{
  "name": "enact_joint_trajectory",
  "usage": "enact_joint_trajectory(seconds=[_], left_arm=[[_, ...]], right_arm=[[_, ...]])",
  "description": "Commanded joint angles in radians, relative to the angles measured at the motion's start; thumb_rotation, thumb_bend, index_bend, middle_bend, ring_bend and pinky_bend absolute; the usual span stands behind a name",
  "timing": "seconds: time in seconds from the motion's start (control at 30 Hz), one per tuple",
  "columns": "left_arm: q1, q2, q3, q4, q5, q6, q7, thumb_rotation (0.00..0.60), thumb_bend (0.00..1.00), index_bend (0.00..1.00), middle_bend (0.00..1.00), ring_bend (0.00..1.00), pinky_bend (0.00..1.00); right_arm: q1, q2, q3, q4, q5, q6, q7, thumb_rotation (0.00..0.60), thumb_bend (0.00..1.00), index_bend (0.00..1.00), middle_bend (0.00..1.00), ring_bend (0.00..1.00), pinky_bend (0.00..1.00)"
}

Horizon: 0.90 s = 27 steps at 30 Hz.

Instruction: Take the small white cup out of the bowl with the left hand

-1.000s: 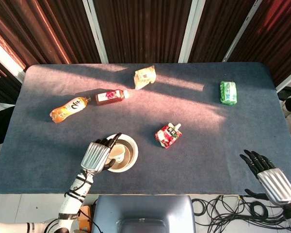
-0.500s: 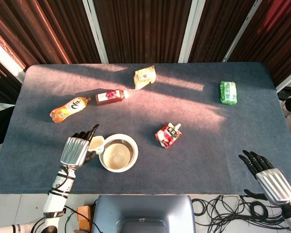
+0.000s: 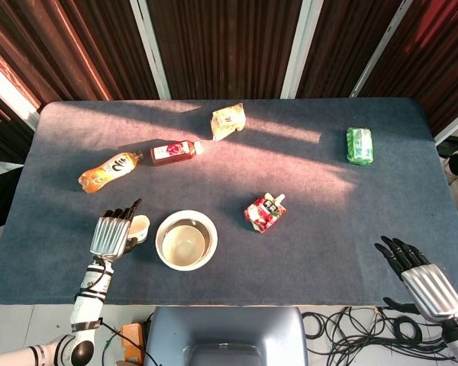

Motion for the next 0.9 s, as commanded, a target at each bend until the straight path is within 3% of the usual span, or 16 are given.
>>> enact_joint_trajectory(seconds=[0.03,0.23,0.4,0.7,0.9], left_arm=[[0.003,-0.011,0.003,0.017,-0.003,-0.009,-0.009,0.6,0.26,0.12,0.35,0.32,0.38],[0.005,-0.017,0.006,0.028,0.012,-0.021,-0.034,0.6,0.26,0.01,0.19,0.14,0.29],[0.007,0.009,0.008,0.001,0.011,-0.036,-0.025,0.6,0.27,0.0,0.0,0.0,0.18],[0.028,0.12,0.013,-0.122,-0.049,-0.07,0.013,0.6,0.27,0.0,0.0,0.0,0.14],[0.108,0.295,0.075,-0.331,-0.004,0.04,0.075,0.6,0.26,0.0,0.0,0.0,0.15]], right_arm=[[0.0,-0.001,0.0,0.0,0.0,-0.001,-0.001,0.6,0.0,0.0,0.0,0.0,0.14],[0.002,0.001,-0.003,-0.002,-0.002,-0.006,-0.004,0.6,0.0,0.0,0.0,0.0,0.14],[0.001,0.0,-0.002,0.0,-0.002,-0.001,-0.003,0.6,0.0,0.0,0.0,0.0,0.14],[-0.001,-0.002,-0.002,0.003,-0.003,0.003,-0.001,0.6,0.0,0.0,0.0,0.0,0.14],[-0.002,-0.002,0.0,0.003,-0.002,0.008,0.001,0.6,0.0,0.0,0.0,0.0,0.14]])
